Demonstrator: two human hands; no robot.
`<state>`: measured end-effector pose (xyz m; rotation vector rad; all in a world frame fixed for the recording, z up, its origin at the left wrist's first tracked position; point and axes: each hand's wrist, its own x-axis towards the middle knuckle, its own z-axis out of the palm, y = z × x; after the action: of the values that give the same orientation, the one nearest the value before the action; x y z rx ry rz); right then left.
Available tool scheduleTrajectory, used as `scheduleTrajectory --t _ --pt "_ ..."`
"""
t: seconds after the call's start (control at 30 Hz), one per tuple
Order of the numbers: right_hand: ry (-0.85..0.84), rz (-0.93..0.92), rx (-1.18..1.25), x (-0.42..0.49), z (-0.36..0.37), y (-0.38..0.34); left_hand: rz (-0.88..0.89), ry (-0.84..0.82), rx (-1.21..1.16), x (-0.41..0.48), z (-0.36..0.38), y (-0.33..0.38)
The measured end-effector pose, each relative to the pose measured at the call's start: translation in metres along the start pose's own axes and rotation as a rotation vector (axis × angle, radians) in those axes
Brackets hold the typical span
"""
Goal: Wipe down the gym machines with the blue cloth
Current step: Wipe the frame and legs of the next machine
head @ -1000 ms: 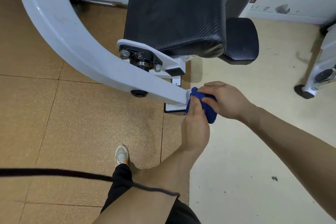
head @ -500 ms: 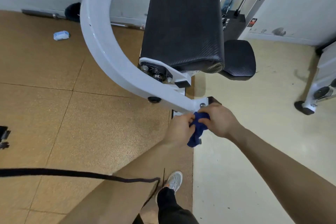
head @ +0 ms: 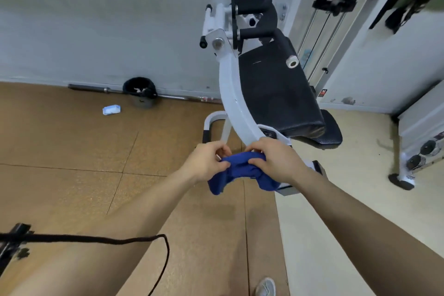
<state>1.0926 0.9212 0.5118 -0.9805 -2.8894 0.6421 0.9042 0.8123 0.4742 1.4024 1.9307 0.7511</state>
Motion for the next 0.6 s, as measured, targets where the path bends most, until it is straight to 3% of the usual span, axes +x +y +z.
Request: scheduleTrajectory --t 0.13,0.3,0.6 --pt "0.101 0.003 -0.103 0.033 -0.007 -0.066 0.078 0.101 0.053 -0.015 -0.080 -0.021" --pt "0.115 -0.016 -0.320 0.071 -0.007 -0.131 0.170 0.119 0.318 -0.021 -0.142 -0.039" --pt "0.121 -0.023 -0.367 0.135 -0.009 -0.213 0.188 0.208 0.411 -0.023 -0.224 -0.088"
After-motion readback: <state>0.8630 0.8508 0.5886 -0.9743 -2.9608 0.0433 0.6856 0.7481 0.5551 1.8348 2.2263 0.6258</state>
